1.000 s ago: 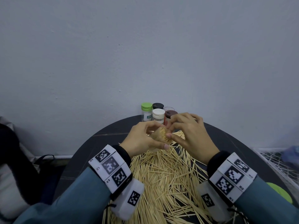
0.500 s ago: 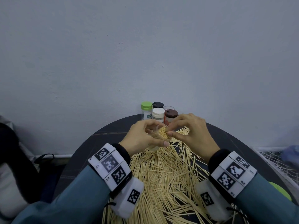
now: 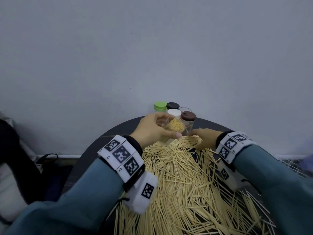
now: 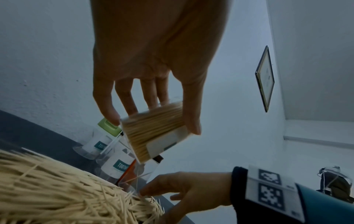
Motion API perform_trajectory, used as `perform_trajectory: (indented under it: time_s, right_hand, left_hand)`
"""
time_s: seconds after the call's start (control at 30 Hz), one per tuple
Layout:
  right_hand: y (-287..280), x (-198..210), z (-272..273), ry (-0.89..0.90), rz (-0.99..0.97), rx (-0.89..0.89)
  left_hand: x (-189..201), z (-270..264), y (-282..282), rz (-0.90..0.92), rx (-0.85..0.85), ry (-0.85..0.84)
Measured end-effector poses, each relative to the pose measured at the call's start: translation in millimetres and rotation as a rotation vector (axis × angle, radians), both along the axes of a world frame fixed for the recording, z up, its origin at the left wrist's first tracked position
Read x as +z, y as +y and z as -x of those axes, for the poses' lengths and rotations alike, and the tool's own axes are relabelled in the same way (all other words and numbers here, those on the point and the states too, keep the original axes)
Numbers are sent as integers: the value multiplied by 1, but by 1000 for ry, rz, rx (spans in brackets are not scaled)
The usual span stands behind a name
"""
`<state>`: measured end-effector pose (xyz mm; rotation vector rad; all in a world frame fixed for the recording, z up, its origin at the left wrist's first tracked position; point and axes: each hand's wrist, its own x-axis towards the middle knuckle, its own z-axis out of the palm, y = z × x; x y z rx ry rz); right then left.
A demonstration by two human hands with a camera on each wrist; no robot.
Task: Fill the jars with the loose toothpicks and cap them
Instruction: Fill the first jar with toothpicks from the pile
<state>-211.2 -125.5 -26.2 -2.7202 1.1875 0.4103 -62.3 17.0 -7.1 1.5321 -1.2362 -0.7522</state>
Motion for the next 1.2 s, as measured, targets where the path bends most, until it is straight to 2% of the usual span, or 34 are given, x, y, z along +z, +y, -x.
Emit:
perform_trajectory:
  time_s: [0.2, 0.6, 0.9, 1.2]
  right_hand:
    - [-10, -8, -17, 48, 14, 19]
    - [0, -9, -17, 160, 27, 93]
    - [10, -2, -11, 139, -14, 66]
    - [24, 9, -4, 121, -148, -10]
  left_hand:
    - [5, -8, -6, -13, 2, 28]
    - [2, 0, -5, -12, -19, 2]
    - [2, 2, -4, -27, -39, 5]
    - [4, 6, 0, -35, -33, 8]
